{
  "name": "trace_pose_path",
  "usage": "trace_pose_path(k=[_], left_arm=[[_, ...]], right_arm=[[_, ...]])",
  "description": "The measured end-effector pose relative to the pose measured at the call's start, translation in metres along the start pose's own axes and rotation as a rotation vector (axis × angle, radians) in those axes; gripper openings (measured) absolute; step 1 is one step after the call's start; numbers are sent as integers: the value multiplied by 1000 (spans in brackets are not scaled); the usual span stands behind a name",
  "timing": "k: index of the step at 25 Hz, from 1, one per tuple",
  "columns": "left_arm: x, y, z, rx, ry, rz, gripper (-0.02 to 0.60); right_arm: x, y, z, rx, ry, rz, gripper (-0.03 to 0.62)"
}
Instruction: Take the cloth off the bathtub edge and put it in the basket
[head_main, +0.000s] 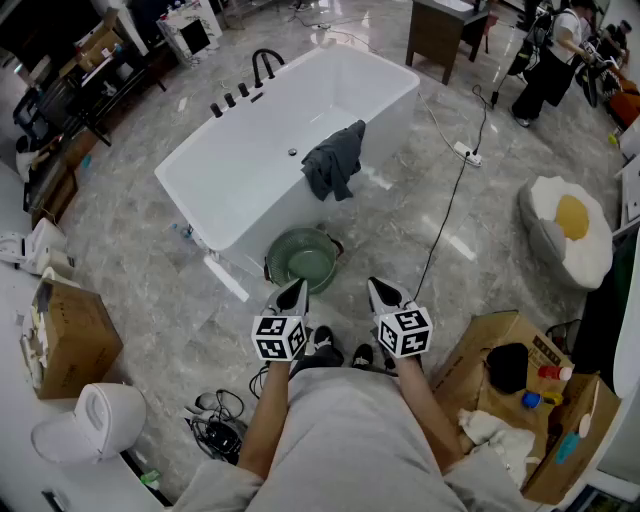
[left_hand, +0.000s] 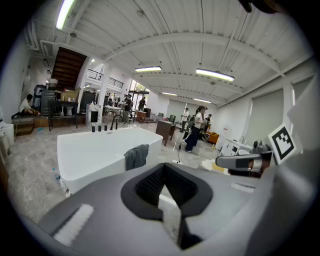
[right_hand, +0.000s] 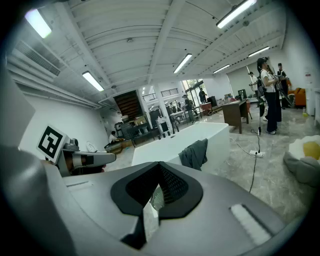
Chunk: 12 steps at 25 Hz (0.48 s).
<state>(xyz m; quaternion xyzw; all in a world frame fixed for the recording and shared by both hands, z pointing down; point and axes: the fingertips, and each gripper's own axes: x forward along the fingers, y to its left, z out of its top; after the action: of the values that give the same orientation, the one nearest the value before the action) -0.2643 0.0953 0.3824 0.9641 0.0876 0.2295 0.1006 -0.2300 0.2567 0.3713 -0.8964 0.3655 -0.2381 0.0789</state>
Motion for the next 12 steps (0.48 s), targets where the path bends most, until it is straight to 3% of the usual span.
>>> trace_pose_path(k=[9,12], left_arm=[[-1,-14,1,-4,-32,18,57],[-3,-13,-4,-1,-16,29,57]], right_arm=[[-12,-14,-3,0,-26,17,0],[-15,-19,-2,53,-48,55,0]])
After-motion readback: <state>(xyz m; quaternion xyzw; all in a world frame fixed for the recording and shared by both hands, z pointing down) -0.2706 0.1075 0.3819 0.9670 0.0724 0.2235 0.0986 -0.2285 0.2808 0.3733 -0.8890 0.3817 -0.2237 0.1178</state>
